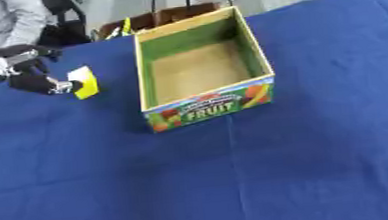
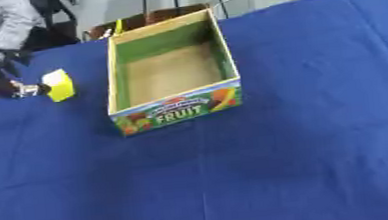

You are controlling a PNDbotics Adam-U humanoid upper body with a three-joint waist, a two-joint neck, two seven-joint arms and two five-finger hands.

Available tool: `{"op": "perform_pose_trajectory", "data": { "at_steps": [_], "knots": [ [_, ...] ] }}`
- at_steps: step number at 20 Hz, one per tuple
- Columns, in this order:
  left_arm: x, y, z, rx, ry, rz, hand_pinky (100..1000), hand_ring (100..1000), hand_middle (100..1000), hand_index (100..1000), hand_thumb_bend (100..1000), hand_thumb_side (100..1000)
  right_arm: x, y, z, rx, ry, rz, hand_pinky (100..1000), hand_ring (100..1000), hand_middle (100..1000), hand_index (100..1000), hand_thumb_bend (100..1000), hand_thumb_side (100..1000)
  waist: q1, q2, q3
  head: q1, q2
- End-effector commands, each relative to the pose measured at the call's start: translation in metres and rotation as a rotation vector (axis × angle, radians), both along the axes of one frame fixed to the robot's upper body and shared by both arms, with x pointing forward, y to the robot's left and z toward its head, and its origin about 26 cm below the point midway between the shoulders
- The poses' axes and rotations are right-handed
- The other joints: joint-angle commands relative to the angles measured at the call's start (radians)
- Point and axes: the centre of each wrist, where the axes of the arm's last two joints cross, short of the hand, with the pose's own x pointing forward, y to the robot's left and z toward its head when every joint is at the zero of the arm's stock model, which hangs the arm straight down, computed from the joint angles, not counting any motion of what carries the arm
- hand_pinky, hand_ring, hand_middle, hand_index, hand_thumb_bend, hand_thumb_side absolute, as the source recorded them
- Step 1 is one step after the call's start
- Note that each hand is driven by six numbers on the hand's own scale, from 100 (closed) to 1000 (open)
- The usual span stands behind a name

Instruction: Pick up objects on the table and place them in the box.

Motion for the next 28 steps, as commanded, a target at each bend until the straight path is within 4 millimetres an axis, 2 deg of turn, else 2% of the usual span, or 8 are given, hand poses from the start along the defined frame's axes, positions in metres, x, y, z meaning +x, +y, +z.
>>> {"op": "perform_pose_trajectory", "data": {
  "at_steps": [1, 7, 11, 20, 28],
  "knots": [
    [0.001, 0.008, 0.017, 0.04, -0.026, 0.04, 806, 839, 902, 969, 517, 567, -0.003, 0.001, 0.013, -0.05, -0.03, 0.001, 792, 910, 889, 909, 100, 1000, -0.003, -0.014, -0.002, 0.009, -0.015],
    [0.006, 0.009, 0.02, 0.116, -0.037, 0.091, 820, 852, 913, 972, 401, 591, -0.003, 0.002, 0.013, -0.058, -0.029, 0.005, 793, 911, 888, 908, 100, 1000, -0.001, -0.005, -0.007, 0.013, -0.026],
    [0.009, 0.01, 0.021, 0.145, -0.028, 0.104, 820, 854, 922, 973, 379, 587, -0.003, 0.002, 0.013, -0.06, -0.029, 0.005, 793, 911, 888, 907, 100, 1000, 0.001, -0.002, -0.011, 0.017, -0.035],
    [0.014, 0.011, 0.022, 0.181, -0.009, 0.128, 831, 859, 933, 972, 267, 590, -0.002, 0.004, 0.015, -0.071, -0.031, 0.012, 795, 911, 887, 904, 100, 1000, 0.006, 0.011, -0.024, 0.037, -0.056],
    [0.016, 0.017, 0.025, 0.158, 0.029, 0.13, 852, 881, 960, 995, 286, 567, -0.002, 0.005, 0.016, -0.084, -0.034, 0.015, 797, 911, 886, 904, 100, 1000, 0.012, 0.029, -0.036, 0.043, -0.068]
  ]
}}
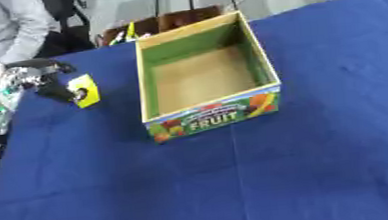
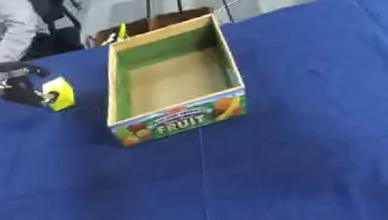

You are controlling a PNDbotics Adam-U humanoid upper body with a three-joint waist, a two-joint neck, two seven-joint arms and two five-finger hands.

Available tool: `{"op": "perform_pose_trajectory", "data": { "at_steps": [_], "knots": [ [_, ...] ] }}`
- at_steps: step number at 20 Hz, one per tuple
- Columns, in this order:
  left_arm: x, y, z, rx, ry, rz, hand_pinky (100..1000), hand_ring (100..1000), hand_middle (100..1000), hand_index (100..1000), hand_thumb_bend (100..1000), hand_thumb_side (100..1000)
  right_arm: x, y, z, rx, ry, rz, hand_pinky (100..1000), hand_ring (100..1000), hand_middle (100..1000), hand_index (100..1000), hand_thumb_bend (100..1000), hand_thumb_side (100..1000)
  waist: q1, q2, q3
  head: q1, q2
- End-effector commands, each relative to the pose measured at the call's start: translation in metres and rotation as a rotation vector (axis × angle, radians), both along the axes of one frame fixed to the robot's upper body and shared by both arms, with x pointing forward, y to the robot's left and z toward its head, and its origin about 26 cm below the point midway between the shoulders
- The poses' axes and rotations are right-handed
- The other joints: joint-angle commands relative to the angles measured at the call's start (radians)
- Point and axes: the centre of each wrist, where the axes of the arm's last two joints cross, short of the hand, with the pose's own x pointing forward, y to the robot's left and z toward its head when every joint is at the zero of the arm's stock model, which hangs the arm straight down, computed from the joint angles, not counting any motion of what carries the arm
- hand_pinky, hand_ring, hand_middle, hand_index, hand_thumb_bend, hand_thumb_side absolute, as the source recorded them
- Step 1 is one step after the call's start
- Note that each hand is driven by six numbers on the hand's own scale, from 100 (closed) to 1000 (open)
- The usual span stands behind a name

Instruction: Pick up objects on the table and place them in the box.

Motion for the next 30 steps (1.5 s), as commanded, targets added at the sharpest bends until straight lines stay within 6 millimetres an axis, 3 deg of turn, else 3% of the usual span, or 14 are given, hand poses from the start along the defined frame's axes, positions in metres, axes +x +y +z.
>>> {"op": "perform_pose_trajectory", "data": {
  "at_steps": [1, 19, 24, 30],
  "knots": [
    [-0.004, 0.011, 0.021, 0.008, -0.032, 0.019, 856, 886, 965, 998, 288, 564, -0.003, 0.001, 0.012, -0.048, -0.031, 0.001, 797, 911, 886, 904, 100, 1000, -0.004, -0.015, -0.002, 0.005, -0.016],
    [-0.005, 0.021, 0.034, 0.033, -0.055, 0.068, 852, 884, 957, 1000, 240, 591, -0.002, 0.004, 0.015, -0.08, -0.041, 0.009, 799, 911, 883, 899, 100, 1000, 0.005, 0.021, -0.02, 0.023, -0.05],
    [-0.004, 0.023, 0.032, 0.011, -0.017, 0.057, 801, 855, 942, 997, 216, 560, -0.002, 0.005, 0.016, -0.088, -0.042, 0.01, 800, 911, 882, 898, 100, 1000, 0.008, 0.031, -0.023, 0.026, -0.056],
    [-0.005, 0.026, 0.035, -0.048, 0.037, 0.028, 738, 843, 958, 1000, 278, 542, -0.002, 0.005, 0.015, -0.094, -0.036, 0.003, 801, 912, 882, 897, 100, 1000, 0.011, 0.038, -0.023, 0.027, -0.052]
  ]
}}
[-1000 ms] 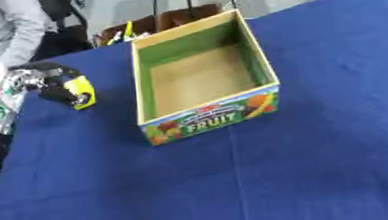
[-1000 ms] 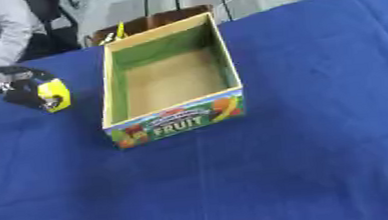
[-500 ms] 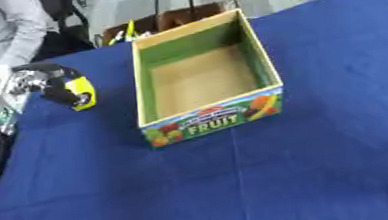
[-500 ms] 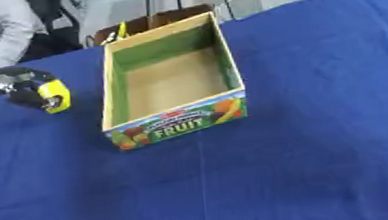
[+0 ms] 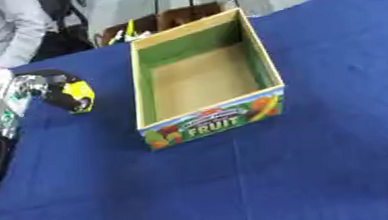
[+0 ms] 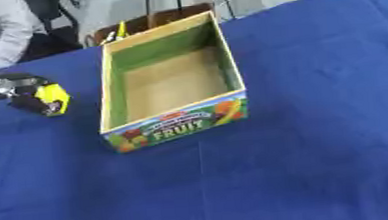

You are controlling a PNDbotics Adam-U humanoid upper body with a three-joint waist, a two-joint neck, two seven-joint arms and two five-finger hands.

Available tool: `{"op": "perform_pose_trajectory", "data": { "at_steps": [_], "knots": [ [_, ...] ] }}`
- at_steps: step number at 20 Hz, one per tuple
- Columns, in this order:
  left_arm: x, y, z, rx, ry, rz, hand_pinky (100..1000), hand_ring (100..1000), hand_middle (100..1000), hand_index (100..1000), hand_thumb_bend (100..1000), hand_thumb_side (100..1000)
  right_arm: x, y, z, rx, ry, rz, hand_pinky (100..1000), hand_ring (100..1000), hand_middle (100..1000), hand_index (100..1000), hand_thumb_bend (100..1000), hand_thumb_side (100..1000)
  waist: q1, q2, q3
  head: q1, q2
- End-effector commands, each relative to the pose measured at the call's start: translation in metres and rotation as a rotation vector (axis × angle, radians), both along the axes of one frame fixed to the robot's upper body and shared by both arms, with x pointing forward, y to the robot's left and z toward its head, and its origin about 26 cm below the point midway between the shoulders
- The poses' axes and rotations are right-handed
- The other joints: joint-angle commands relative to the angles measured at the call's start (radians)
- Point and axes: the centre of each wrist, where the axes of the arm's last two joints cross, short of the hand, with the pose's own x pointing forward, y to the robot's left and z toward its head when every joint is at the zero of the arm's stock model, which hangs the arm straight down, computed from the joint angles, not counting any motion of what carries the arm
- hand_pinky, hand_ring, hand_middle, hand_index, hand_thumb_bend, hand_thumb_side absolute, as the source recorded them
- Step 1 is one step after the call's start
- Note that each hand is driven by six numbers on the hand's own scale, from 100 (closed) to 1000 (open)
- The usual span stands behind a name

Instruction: Pick up objects on the table and place them in the box.

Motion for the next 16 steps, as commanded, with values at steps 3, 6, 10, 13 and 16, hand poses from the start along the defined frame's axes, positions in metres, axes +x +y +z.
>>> {"op": "perform_pose_trajectory", "data": {
  "at_steps": [3, 6, 10, 13, 16],
  "knots": [
    [-0.0079, 0.0181, 0.026, -0.025, -0.023, 0.035, 693, 822, 958, 1000, 409, 560, -0.0037, 0.0005, 0.0103, -0.05, -0.022, -0.007, 802, 912, 882, 897, 100, 1000, -0.006, -0.018, 0.0, 0.007, -0.009],
    [-0.0079, 0.0181, 0.0259, -0.014, -0.03, 0.067, 646, 797, 955, 1000, 407, 581, -0.0036, 0.0007, 0.01, -0.05, -0.02, -0.006, 802, 912, 882, 897, 100, 1000, -0.006, -0.02, 0.0, 0.009, -0.008],
    [-0.0072, 0.0182, 0.0228, -0.012, -0.035, 0.09, 522, 761, 948, 1000, 346, 575, -0.0036, 0.0008, 0.0099, -0.049, -0.02, -0.004, 802, 912, 882, 895, 100, 1000, -0.007, -0.021, 0.0, 0.012, -0.011],
    [-0.0065, 0.0193, 0.0196, -0.022, -0.033, 0.104, 444, 744, 942, 1000, 267, 556, -0.0036, 0.0006, 0.0098, -0.046, -0.022, -0.003, 802, 912, 881, 894, 100, 1000, -0.009, -0.021, 0.0, 0.013, -0.011],
    [-0.0059, 0.0199, 0.018, -0.039, -0.037, 0.114, 402, 729, 935, 1000, 199, 552, -0.0036, 0.0006, 0.01, -0.045, -0.024, -0.002, 802, 912, 881, 894, 100, 1000, -0.01, -0.021, 0.0, 0.014, -0.01]
  ]
}}
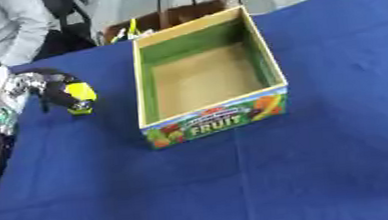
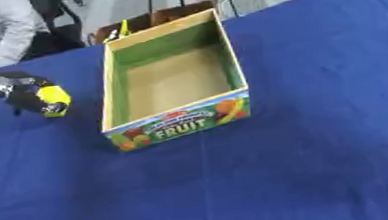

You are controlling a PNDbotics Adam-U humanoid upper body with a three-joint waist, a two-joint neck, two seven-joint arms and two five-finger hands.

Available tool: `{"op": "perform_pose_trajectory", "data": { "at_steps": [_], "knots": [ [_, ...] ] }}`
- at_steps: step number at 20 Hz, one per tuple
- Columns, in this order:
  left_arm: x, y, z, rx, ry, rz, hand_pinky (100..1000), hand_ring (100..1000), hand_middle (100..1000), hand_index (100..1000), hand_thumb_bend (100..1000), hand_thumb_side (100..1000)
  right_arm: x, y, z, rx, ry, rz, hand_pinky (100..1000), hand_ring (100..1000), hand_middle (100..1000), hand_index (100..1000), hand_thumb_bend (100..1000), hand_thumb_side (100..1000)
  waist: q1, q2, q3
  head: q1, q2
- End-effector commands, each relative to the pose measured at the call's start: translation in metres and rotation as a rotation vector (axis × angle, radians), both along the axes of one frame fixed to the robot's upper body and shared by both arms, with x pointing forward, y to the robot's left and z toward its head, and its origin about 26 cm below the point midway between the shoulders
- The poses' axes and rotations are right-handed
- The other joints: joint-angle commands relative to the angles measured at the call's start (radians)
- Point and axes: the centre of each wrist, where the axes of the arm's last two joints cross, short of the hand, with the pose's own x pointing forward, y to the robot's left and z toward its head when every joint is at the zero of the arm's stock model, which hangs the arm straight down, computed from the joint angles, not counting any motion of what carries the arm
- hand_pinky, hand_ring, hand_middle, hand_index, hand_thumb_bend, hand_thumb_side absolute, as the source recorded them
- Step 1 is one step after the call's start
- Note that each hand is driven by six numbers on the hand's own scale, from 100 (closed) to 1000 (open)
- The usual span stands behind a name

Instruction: Pick up objects on the table and place them in the box.

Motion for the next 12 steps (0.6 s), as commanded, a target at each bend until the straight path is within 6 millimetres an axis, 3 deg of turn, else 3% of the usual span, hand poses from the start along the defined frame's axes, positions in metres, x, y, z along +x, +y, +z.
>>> {"op": "perform_pose_trajectory", "data": {
  "at_steps": [1, 8, 12],
  "knots": [
    [-0.0054, 0.0137, 0.0184, -0.011, -0.047, 0.039, 397, 727, 933, 1000, 184, 550, -0.0038, 0.0, 0.0107, -0.036, -0.031, -0.002, 802, 912, 881, 893, 100, 1000, -0.01, -0.023, 0.001, 0.005, -0.01],
    [-0.005, 0.0146, 0.0155, -0.059, -0.078, 0.051, 339, 680, 899, 989, 114, 527, -0.0039, -0.0003, 0.0109, -0.036, -0.038, -0.006, 803, 912, 881, 891, 100, 1000, -0.012, -0.021, 0.002, 0.005, -0.014],
    [-0.0046, 0.0149, 0.0121, -0.086, -0.115, 0.054, 333, 659, 862, 968, 147, 499, -0.0038, -0.0002, 0.0108, -0.036, -0.041, -0.009, 804, 911, 881, 890, 100, 1000, -0.013, -0.018, 0.002, 0.006, -0.017]
  ]
}}
